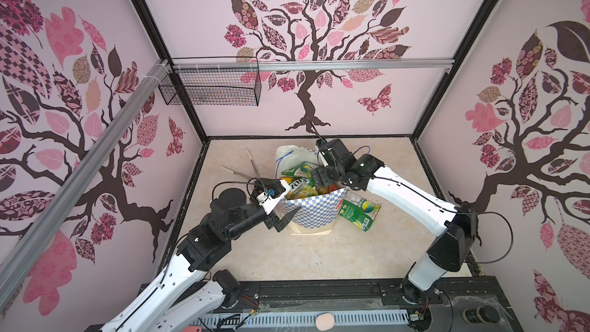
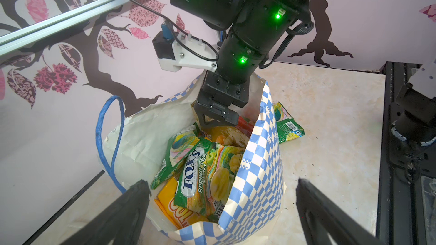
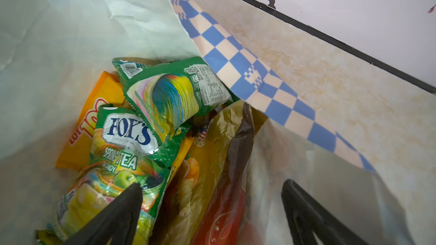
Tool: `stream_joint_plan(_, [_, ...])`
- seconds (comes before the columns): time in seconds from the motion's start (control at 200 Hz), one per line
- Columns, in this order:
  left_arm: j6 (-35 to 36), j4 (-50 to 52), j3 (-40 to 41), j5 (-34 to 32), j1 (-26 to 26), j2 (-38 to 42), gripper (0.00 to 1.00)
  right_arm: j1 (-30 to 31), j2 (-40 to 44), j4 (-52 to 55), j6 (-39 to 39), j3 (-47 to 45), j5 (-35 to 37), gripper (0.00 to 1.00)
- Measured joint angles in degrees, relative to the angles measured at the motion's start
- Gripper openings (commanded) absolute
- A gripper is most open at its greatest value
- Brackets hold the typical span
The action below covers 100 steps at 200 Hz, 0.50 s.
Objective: Take the snacks out of the paper bag
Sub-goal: Pick up the snack from the paper bag.
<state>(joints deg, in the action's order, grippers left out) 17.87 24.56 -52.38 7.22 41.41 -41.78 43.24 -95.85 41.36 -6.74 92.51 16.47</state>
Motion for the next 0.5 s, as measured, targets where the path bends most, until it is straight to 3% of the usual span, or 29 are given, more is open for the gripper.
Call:
stream_joint_plan(0.335, [0.0, 0.0, 0.0, -0.7, 0.0, 0.0, 0.99, 0.1, -8.0, -1.1, 1.4, 0.0, 2.8, 0.97])
stream_joint_plan(0.5, [0.0, 0.0, 0.0, -1.0, 0.0, 0.0, 0.98, 0.1, -10.8, -1.8, 0.7, 0.0, 2.8, 0.89])
